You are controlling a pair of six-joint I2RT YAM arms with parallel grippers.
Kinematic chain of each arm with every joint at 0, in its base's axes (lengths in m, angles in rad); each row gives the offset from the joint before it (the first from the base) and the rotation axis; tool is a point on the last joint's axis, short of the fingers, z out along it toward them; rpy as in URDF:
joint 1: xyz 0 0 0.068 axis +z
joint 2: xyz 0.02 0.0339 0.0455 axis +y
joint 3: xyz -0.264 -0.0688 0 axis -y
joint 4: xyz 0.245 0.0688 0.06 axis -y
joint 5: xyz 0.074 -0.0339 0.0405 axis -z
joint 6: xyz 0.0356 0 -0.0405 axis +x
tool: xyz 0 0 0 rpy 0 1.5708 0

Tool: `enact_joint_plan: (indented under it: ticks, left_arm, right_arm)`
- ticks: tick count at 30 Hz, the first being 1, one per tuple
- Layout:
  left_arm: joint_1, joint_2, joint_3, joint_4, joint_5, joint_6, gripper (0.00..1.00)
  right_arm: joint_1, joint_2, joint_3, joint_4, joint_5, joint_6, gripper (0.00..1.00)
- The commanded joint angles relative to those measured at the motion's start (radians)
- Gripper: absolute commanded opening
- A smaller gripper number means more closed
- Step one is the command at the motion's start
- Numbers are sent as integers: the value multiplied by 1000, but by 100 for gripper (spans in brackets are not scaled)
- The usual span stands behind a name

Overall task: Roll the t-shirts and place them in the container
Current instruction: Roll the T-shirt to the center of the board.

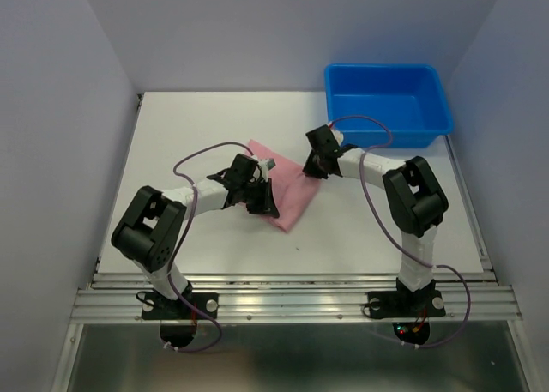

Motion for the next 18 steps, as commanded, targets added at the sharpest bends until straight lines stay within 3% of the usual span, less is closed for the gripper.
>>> enact_joint_plan:
  ticks: [1, 11, 18]
  left_arm:
    - [-3, -7, 29, -18, -5, 31, 0]
    - [-2, 30, 51, -38, -30, 42, 0]
    - [-2, 19, 88, -96, -48, 77, 0]
  right_arm:
    - [6, 10, -52, -62, 79, 20, 1]
    - [15, -208, -385, 24, 48, 111, 1]
    - [15, -225, -371, 13, 54, 39, 1]
